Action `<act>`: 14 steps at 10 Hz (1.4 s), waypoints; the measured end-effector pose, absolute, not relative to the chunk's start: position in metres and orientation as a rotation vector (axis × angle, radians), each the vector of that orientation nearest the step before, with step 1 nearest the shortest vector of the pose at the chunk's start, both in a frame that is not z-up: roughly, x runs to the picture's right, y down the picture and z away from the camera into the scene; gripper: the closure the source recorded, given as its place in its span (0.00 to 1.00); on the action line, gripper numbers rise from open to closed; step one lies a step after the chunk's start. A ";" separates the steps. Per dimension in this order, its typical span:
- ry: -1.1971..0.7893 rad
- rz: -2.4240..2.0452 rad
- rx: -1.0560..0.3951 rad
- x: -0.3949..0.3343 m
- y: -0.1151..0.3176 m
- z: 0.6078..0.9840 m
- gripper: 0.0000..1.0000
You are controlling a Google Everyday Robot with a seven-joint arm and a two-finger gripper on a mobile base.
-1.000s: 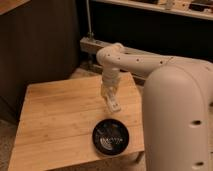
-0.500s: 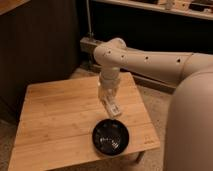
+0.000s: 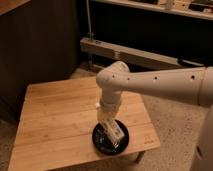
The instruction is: Place the bottle in the ceramic bowl
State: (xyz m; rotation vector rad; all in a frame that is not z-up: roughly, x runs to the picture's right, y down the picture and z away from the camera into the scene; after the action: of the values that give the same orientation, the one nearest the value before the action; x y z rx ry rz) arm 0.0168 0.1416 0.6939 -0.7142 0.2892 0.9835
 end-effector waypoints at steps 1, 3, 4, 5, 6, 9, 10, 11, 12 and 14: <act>0.265 0.982 -0.713 0.020 0.150 0.693 0.99; 0.263 0.977 -0.707 0.017 0.157 0.701 0.82; 0.263 0.989 -0.701 0.017 0.158 0.704 0.73; 0.258 0.994 -0.683 0.016 0.157 0.708 0.62; 0.249 0.993 -0.674 0.010 0.157 0.711 0.50; 0.242 0.997 -0.657 0.006 0.157 0.717 0.23; 0.244 0.999 -0.648 0.007 0.157 0.719 0.20; 0.245 1.004 -0.637 0.007 0.157 0.719 0.20; 0.250 1.015 -0.623 0.009 0.158 0.721 0.20; 0.254 1.025 -0.610 0.011 0.158 0.722 0.20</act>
State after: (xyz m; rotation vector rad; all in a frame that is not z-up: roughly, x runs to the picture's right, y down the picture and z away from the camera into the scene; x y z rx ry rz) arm 0.0106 0.1585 0.7222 -0.6104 0.2544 1.0253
